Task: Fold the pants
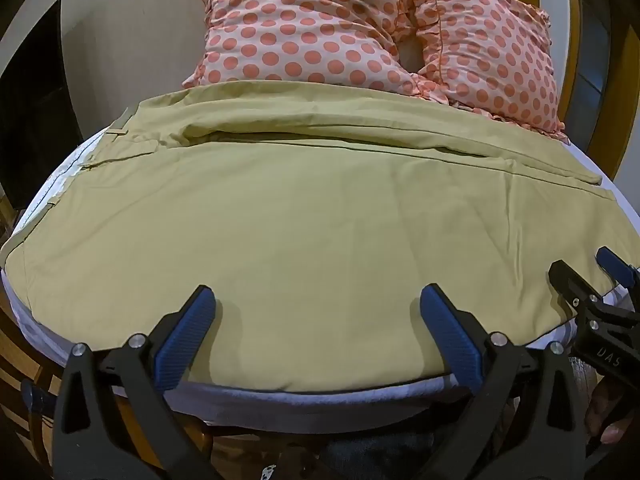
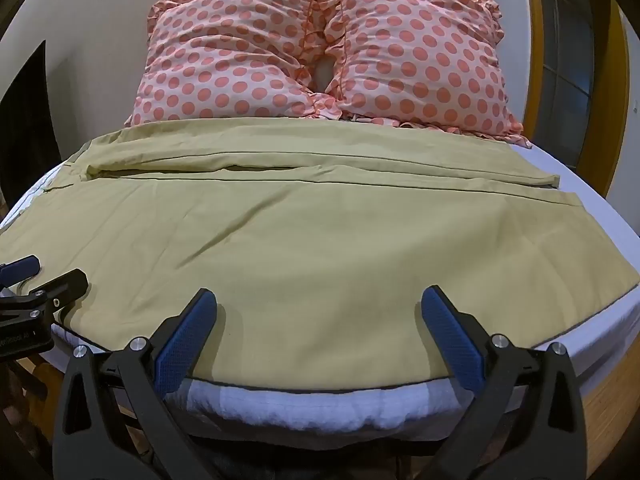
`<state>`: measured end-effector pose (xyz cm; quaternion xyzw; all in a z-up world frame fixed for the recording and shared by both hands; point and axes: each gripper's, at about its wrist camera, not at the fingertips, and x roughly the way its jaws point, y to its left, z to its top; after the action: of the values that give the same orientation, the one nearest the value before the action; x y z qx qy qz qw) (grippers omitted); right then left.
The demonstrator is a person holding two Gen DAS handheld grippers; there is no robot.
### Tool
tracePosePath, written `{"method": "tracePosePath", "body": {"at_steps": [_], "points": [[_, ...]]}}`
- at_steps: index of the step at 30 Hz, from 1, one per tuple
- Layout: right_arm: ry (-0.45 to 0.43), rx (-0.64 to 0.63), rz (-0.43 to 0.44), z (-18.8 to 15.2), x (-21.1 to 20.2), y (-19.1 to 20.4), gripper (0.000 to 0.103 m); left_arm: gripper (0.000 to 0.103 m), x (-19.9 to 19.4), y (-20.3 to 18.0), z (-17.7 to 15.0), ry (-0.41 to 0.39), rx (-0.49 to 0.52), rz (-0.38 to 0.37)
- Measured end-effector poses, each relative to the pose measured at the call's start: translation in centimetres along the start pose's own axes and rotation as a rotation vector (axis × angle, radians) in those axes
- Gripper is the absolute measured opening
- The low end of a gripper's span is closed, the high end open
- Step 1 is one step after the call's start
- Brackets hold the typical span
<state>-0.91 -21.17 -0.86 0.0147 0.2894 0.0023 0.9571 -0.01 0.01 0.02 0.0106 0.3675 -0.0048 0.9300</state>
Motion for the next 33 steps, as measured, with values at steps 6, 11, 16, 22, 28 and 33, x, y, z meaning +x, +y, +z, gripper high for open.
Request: {"method": "tracePosePath", "body": {"at_steps": [6, 11, 16, 22, 28, 33], "points": [[-0.002, 0.0, 0.0, -0.02, -0.02, -0.01, 0.102, 0.101, 0.01, 0.02, -0.04, 0.0, 0.0, 0.001], [-0.005, 0.0, -0.001, -0.03, -0.02, -0.03, 0.102, 0.101, -0.02, -0.02, -0.01, -0.004, 0.003, 0.002], [-0.007, 0.0, 0.0, -0.04, -0.01, -0.07, 0.102, 0.101, -0.03, -0.02, -0.01, -0.006, 0.003, 0.003], [-0.009, -0.001, 0.0, -0.06, -0.08, -0.12, 0.102, 0.101, -0.04, -0.02, -0.01, -0.008, 0.003, 0.003], [-0.011, 0.001, -0.001, -0.08, -0.14, -0.2, 0.102, 0.101, -0.04, -0.03, -0.01, -0.009, 0.004, 0.003], [-0.013, -0.001, 0.0, -0.06, -0.13, -0.24, 0.102, 0.101, -0.06, -0.02, -0.02, -0.011, 0.004, 0.004]]}}
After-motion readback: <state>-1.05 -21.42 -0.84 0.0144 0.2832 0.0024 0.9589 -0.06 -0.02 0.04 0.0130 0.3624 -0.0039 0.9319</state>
